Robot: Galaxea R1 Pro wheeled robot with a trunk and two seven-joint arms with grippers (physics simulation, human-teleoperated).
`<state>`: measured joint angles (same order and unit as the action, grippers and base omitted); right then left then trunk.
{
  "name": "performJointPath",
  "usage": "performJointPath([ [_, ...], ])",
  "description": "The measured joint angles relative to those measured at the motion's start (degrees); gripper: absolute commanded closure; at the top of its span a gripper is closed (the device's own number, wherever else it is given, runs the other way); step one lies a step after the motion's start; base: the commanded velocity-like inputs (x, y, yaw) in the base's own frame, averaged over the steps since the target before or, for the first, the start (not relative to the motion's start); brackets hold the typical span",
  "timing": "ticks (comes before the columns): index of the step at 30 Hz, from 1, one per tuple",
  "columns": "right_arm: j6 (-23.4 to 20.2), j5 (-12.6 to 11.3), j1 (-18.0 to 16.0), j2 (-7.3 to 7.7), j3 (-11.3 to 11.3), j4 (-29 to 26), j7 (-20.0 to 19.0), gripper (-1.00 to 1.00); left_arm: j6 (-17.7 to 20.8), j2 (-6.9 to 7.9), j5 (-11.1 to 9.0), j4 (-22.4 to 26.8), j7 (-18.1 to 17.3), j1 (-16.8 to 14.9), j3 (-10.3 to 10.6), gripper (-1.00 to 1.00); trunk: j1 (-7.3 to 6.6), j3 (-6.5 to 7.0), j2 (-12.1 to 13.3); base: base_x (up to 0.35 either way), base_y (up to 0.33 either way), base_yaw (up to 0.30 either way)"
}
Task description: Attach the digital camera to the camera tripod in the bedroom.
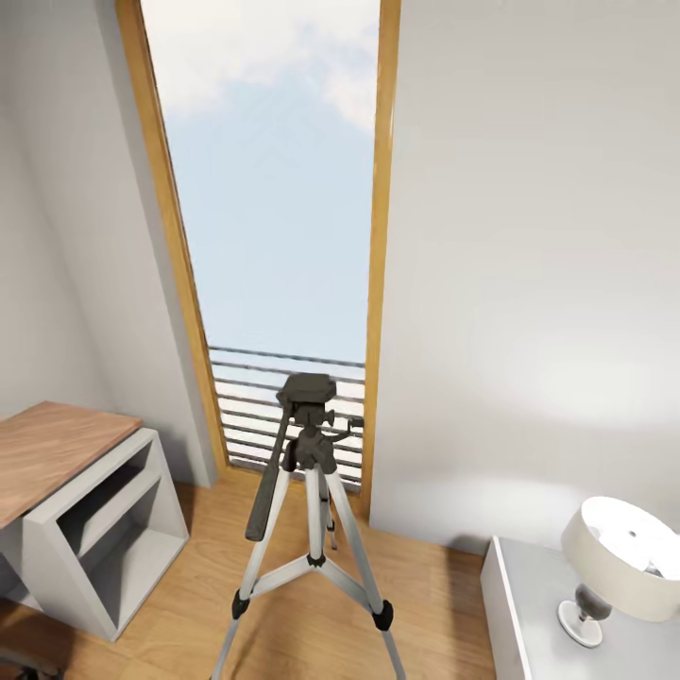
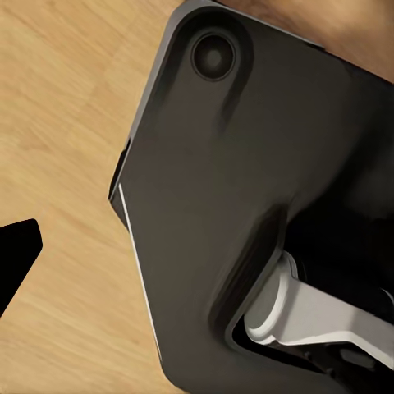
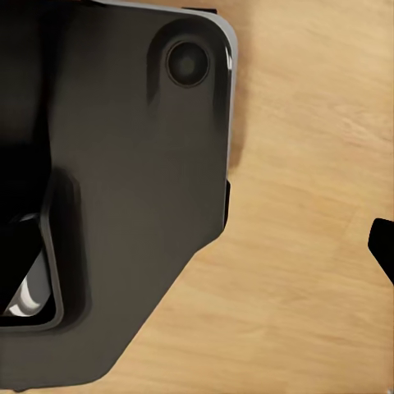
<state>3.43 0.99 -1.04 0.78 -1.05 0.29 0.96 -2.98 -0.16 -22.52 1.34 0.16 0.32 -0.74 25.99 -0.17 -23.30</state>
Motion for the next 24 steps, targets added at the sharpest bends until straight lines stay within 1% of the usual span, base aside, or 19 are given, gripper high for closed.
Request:
performJointPath([
  [1, 0.0, 0.0, 0.0, 0.0, 0.0, 0.0, 0.0, -1.0, 0.0, 0.0, 0.0, 0.0, 0.0, 0.0, 0.0, -1.0, -0.22, 0.17, 0.4, 0.0, 0.0, 0.0],
  [24, 0.0, 0.0, 0.0, -0.04, 0.0, 0.0, 0.0, -1.0, 0.0, 0.0, 0.0, 0.0, 0.0, 0.0, -0.1, -1.0, -0.22, 0.17, 0.4, 0.0, 0.0, 0.0],
])
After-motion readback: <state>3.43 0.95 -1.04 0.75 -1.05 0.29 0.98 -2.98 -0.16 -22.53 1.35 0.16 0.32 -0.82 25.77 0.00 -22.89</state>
